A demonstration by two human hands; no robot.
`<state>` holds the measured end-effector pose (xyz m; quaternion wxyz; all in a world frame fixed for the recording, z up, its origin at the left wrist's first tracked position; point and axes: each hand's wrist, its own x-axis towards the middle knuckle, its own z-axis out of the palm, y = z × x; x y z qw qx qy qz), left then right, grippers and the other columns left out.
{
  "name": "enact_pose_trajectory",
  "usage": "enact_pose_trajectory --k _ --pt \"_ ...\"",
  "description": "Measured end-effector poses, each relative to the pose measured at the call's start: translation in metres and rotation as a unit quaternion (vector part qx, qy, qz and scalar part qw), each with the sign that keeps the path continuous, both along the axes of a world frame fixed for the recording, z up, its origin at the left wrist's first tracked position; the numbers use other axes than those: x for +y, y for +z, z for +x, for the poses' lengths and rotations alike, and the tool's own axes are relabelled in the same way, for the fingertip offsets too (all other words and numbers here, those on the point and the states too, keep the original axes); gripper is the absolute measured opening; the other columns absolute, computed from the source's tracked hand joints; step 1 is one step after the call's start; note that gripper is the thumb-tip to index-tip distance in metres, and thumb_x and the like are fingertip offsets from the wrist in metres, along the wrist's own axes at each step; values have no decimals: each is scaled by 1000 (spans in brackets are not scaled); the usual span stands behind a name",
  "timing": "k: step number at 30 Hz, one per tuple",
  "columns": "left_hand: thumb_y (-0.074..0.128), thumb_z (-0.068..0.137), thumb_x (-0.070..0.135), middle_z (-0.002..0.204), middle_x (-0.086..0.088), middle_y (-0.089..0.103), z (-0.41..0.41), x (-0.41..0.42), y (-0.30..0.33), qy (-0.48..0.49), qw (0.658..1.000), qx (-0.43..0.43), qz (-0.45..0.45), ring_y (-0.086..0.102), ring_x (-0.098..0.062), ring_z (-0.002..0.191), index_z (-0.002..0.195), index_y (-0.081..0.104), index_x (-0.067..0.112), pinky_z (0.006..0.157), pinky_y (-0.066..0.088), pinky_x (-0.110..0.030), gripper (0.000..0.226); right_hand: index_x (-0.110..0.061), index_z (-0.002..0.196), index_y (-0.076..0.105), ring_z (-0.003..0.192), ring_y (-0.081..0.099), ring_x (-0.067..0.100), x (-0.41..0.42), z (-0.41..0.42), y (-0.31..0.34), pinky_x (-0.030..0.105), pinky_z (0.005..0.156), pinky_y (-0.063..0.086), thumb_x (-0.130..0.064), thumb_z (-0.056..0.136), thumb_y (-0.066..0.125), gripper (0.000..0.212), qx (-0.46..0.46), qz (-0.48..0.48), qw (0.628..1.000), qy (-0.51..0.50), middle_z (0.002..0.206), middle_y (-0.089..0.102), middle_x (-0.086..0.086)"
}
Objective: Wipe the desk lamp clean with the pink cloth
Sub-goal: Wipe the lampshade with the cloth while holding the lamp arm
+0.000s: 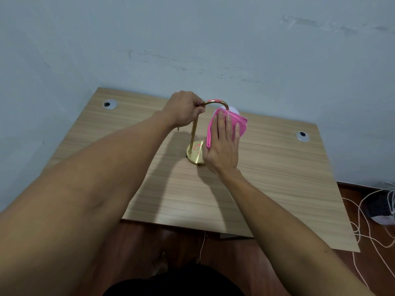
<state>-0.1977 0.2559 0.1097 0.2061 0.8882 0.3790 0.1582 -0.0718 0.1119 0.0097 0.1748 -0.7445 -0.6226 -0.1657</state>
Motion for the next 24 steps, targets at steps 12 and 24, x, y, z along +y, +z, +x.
enact_pose_trajectory --k 12,24 --pt "53 84 43 88 -6 76 0 1 2 -2 1000 10 -5 67 -31 88 99 79 22 85 51 -42 36 7 151 48 159 28 39 24 9 -1 51 133 -2 -32 105 23 65 -367 -251 893 63 161 46 25" --pt "57 85 41 87 -7 76 -2 0 4 9 999 10 -31 68 -31 88 96 78 22 87 51 -42 30 -7 102 57 75 59 20 -24 44 -9 36 71 52 -22 109 30 32 746 -106 627 -198 82 59 7"
